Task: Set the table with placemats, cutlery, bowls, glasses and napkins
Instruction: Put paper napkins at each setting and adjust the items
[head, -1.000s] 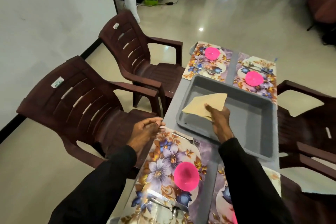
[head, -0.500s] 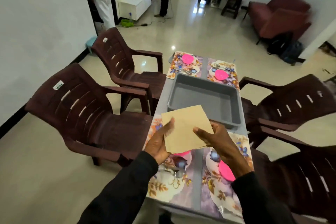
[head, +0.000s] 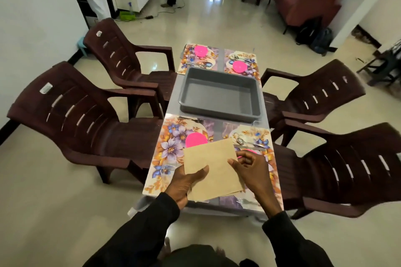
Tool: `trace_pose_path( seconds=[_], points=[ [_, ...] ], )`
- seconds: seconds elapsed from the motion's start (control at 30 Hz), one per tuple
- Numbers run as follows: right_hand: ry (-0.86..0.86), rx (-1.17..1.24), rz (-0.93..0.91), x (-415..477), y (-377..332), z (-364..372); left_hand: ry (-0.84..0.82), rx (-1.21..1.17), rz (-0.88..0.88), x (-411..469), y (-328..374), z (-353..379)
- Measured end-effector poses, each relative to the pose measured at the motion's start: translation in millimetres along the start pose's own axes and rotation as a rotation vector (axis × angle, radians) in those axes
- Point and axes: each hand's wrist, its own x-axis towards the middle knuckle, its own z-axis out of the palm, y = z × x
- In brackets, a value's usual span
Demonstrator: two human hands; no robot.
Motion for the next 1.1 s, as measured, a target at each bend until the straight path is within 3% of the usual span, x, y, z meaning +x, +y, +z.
trace_pose_path(
  seconds=[0.2, 0.57, 0.77, 1.0, 1.1],
  points=[
    [0.056, -0.068, -0.093, -16, 11, -46, 0.042, -0.087, -0.029, -11, -35, 43],
    [0.022, 0.075, -0.098, -18, 54, -125, -0.007, -0.132, -0.041, -24, -91, 107],
    [0.116, 0.125, -0.142, -23, 59, -147, 0.01, -0.136, -0.063, -20, -98, 128],
    [-0.133, 0.306, 0.095, -20, 55, -163, -0.009, 0.004, -0.076, -16, -100, 136],
    [-0.162, 0.295, 0.12, -18, 53, -166, -0.004, 0.018, -0.079, -15, -98, 135]
  ],
)
